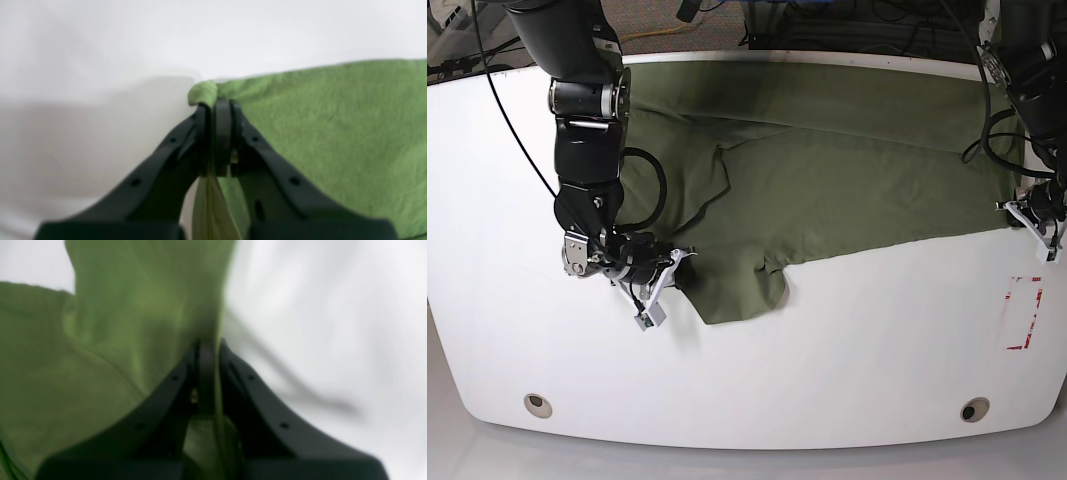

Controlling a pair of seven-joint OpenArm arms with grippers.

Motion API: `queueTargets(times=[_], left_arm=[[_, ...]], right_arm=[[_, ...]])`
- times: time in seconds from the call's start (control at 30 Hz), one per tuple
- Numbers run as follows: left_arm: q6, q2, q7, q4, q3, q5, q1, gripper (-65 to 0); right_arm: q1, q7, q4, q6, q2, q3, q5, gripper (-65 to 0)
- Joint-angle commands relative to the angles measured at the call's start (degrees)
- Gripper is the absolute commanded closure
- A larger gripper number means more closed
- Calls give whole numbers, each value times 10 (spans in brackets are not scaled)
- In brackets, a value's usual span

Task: Fold the T-shirt properly
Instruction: 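Lift the shirt with both grippers and fold it over lengthwise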

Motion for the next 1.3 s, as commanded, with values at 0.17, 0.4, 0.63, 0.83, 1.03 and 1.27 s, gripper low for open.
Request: queueTargets(times=[0.17,0.4,0.63,0.83,1.03,1.27], left_arm=[[-1,3,-2,86,9,0,-10,-4],[0,15,-2,162,24,0,-12,-4],[-1,31,-1,227,21,-4,1,-4],[-4,32,-2,266,21,-6,34,-3],[-5,32,-2,291,20,-6,61,-3],[-5,31,-3,294,20,-6,93,-3]], right_arm=[[28,11,39,4,21,2,10,0],[37,-39,75,4,52,2,14,0],[-5,-148,267,4,65,3,14,0],[-53,-219,406,4,67,3,14,0],[-122,-240,501,4,68,27,14,0],[-196,-307,614,4,32,107,14,0]])
